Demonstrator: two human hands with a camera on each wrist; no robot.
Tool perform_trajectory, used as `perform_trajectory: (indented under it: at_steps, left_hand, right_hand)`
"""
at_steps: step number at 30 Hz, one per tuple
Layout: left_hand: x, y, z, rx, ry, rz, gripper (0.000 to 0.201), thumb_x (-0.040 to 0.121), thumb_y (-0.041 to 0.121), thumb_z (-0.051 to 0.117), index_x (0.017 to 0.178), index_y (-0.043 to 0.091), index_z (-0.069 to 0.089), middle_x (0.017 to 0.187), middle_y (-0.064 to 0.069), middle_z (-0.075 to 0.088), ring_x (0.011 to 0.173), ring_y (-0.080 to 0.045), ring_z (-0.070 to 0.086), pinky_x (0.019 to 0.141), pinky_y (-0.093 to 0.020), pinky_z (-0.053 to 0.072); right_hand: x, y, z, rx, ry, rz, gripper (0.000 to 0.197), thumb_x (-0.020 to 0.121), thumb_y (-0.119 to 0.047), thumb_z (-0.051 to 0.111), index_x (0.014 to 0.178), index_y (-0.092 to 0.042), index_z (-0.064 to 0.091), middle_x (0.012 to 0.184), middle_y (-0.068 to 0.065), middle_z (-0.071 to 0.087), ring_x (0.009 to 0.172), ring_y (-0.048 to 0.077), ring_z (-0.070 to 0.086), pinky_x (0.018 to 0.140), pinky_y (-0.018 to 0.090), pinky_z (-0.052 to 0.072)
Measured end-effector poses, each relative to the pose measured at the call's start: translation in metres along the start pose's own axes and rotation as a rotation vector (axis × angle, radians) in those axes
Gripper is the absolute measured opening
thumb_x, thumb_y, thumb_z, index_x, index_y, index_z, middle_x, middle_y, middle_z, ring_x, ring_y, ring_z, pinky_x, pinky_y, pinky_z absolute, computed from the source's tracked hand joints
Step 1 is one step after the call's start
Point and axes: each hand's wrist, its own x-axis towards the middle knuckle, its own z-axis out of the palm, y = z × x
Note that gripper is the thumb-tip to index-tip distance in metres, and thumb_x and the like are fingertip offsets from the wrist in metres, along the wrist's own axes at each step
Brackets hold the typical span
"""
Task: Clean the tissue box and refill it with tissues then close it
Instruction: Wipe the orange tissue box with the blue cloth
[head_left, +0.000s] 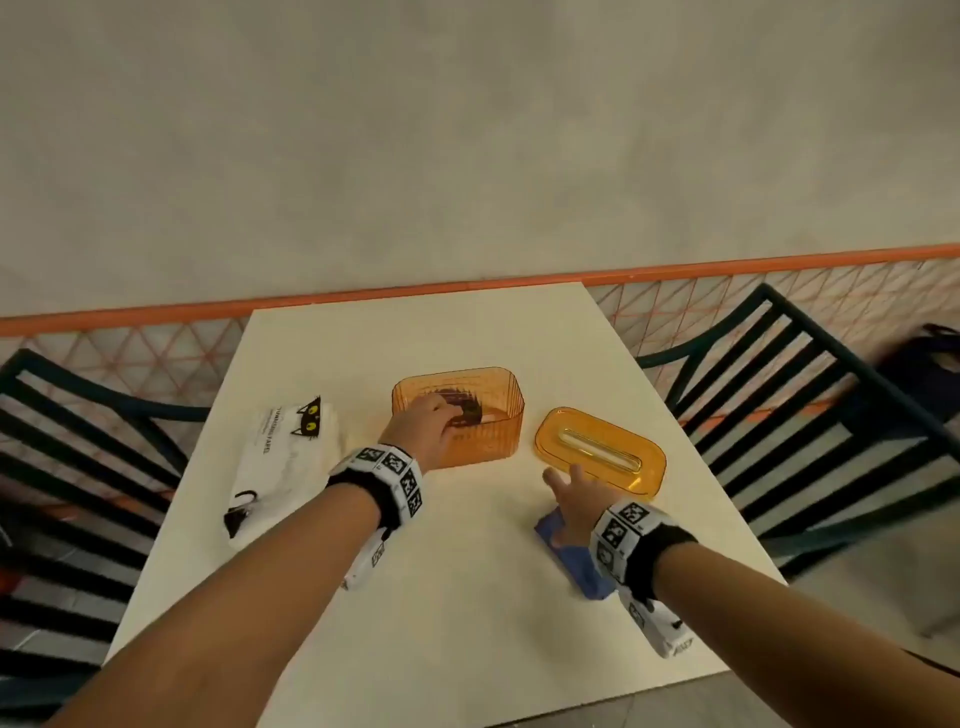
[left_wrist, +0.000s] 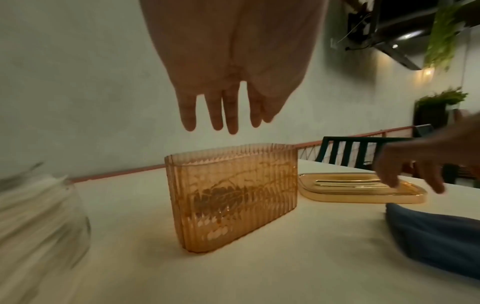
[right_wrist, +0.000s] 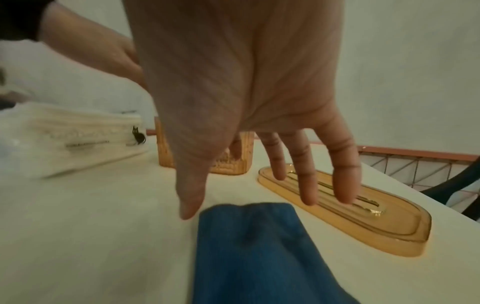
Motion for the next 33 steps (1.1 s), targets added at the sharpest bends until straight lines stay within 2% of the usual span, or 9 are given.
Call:
perform_trajectory:
  at_steps: [3, 5, 10, 15, 19, 23, 26, 29, 33]
  left_hand:
    - [0.019, 0.0, 0.007, -0.092, -0.209, -0.112, 0.052, 0.096, 0.03, 0.047, 0.144, 0.013, 0.032, 0.146, -0.009, 0.04, 0.133, -0.025, 0.041, 0.11, -0.039, 0.037]
    - [0.028, 0.002, 0.009, -0.13, -0.295, -0.152, 0.055, 0.095, 0.031, 0.049, 0.144, 0.015, 0.032, 0.147, -0.008, 0.041, 0.132, -0.025, 0.045, 0.108, -0.036, 0.039]
    - [0.046, 0.005, 0.01, -0.186, -0.323, -0.147, 0.037, 0.098, 0.027, 0.043, 0.134, 0.017, 0.05, 0.139, -0.006, 0.052, 0.125, -0.024, 0.05, 0.104, -0.032, 0.038]
    - [0.055, 0.002, 0.019, -0.14, -0.362, -0.103, 0.038, 0.1, 0.026, 0.037, 0.135, 0.016, 0.049, 0.14, -0.007, 0.051, 0.129, -0.025, 0.047, 0.109, -0.034, 0.036]
    - [0.059, 0.002, 0.018, -0.133, -0.265, -0.113, 0.036, 0.101, 0.024, 0.035, 0.133, 0.021, 0.051, 0.137, -0.005, 0.054, 0.124, -0.026, 0.052, 0.104, -0.036, 0.043]
    - [0.065, -0.002, -0.008, -0.383, -0.108, -0.151, 0.034, 0.1, 0.017, 0.038, 0.128, 0.01, 0.055, 0.135, -0.01, 0.055, 0.124, -0.026, 0.051, 0.103, -0.03, 0.037]
    - [0.06, -0.007, -0.033, -0.575, -0.021, -0.152, 0.025, 0.099, 0.012, 0.04, 0.107, 0.009, 0.063, 0.11, -0.01, 0.065, 0.11, -0.028, 0.058, 0.089, -0.027, 0.041]
    - [0.047, 0.002, -0.057, -0.791, 0.026, -0.14, 0.025, 0.1, 0.012, 0.038, 0.09, 0.015, 0.06, 0.092, -0.004, 0.066, 0.096, -0.026, 0.064, 0.091, -0.038, 0.049]
    - [0.029, 0.02, -0.089, -1.168, 0.072, -0.097, 0.024, 0.101, 0.013, 0.036, 0.093, 0.016, 0.058, 0.101, -0.013, 0.069, 0.086, -0.029, 0.069, 0.088, -0.048, 0.051]
  right_hand:
    - [0.0, 0.0, 0.016, -0.02, -0.065, 0.043, 0.087, 0.074, -0.046, 0.071, 0.141, -0.03, 0.018, 0.136, 0.012, 0.033, 0.116, 0.036, 0.048, 0.088, 0.046, 0.05]
    - [0.004, 0.0, 0.028, -0.024, -0.09, 0.04, 0.08, 0.076, -0.039, 0.071, 0.14, -0.026, 0.024, 0.134, 0.013, 0.035, 0.115, 0.037, 0.048, 0.089, 0.048, 0.049]
    - [0.014, 0.005, 0.039, 0.013, -0.054, 0.057, 0.075, 0.076, -0.031, 0.071, 0.135, -0.029, 0.026, 0.135, 0.013, 0.03, 0.115, 0.036, 0.043, 0.088, 0.048, 0.05]
    - [0.018, 0.014, 0.042, 0.071, 0.019, 0.037, 0.066, 0.083, -0.021, 0.064, 0.137, -0.024, 0.026, 0.139, 0.016, 0.024, 0.121, 0.035, 0.037, 0.094, 0.044, 0.047]
    - [0.022, 0.024, 0.036, 0.248, 0.056, 0.019, 0.064, 0.082, -0.014, 0.064, 0.134, -0.022, 0.026, 0.136, 0.012, 0.03, 0.115, 0.031, 0.044, 0.093, 0.041, 0.048]
    - [0.024, 0.034, -0.011, 0.62, 0.286, 0.013, 0.044, 0.088, -0.01, 0.055, 0.127, -0.013, 0.035, 0.128, 0.011, 0.041, 0.102, 0.025, 0.055, 0.089, 0.033, 0.05]
    - [0.02, 0.028, -0.068, 0.745, 0.504, -0.076, 0.041, 0.089, -0.008, 0.053, 0.126, -0.013, 0.036, 0.124, 0.011, 0.039, 0.094, 0.024, 0.054, 0.08, 0.031, 0.051]
    - [0.014, 0.012, -0.124, 0.752, 0.734, -0.196, 0.042, 0.085, -0.008, 0.054, 0.125, -0.015, 0.041, 0.121, 0.01, 0.04, 0.094, 0.021, 0.049, 0.078, 0.03, 0.045]
    - [0.011, -0.015, -0.179, 0.61, 1.004, -0.282, 0.042, 0.078, -0.018, 0.05, 0.121, -0.017, 0.049, 0.117, 0.011, 0.044, 0.102, 0.031, 0.048, 0.08, 0.045, 0.047]
